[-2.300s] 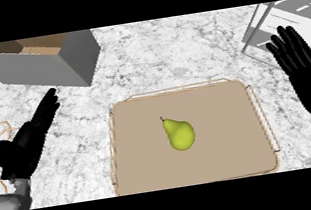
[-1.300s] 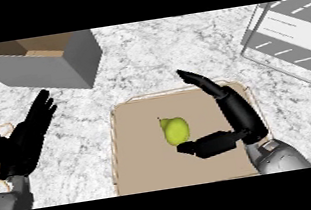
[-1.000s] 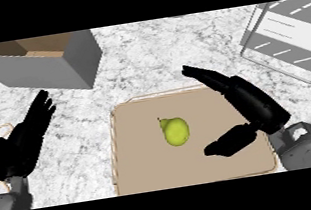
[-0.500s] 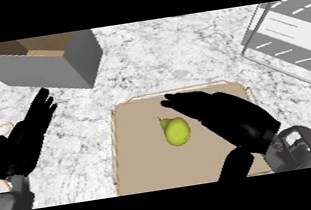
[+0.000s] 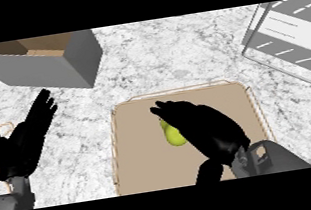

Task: Pick the pear from the tray and place it in the tiered basket

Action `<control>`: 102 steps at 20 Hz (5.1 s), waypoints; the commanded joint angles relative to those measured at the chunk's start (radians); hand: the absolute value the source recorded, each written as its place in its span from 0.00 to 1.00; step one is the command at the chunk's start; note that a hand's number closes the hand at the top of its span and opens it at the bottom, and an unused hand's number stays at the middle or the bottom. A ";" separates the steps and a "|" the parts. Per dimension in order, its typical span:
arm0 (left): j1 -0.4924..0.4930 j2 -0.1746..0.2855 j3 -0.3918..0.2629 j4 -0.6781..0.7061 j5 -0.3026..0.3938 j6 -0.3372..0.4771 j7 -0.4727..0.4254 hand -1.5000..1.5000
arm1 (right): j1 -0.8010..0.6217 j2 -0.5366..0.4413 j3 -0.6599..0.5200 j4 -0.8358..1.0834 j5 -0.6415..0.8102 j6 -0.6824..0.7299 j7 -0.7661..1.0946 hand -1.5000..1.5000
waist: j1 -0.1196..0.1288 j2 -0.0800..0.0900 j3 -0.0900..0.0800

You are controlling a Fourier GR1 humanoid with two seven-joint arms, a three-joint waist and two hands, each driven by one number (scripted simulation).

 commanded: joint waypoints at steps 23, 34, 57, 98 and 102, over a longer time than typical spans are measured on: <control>0.066 -0.070 0.071 -0.111 -0.058 -0.076 0.069 0.50 | 0.114 0.142 -0.058 0.437 0.376 -0.014 -0.384 1.00 | 0.005 0.000 0.001; 0.051 -0.081 0.119 -0.031 -0.082 -0.084 0.022 0.50 | 0.183 -0.147 -0.228 0.436 0.493 -0.110 -0.533 1.00 | -0.043 -0.005 0.001; 0.004 -0.105 0.092 -0.026 -0.095 -0.093 0.018 0.50 | 0.200 -0.738 -1.265 1.000 -0.091 -0.312 -1.273 1.00 | -0.010 0.004 0.002; -0.024 -0.133 0.094 -0.060 -0.119 -0.128 0.071 0.50 | -0.379 -0.626 -0.657 1.080 -0.049 -0.417 -0.711 1.00 | 0.035 0.012 0.003; -0.039 -0.125 0.111 -0.038 -0.126 -0.118 0.061 0.50 | -0.378 -0.625 -0.595 1.083 -0.097 -0.479 -0.705 1.00 | 0.034 0.015 0.003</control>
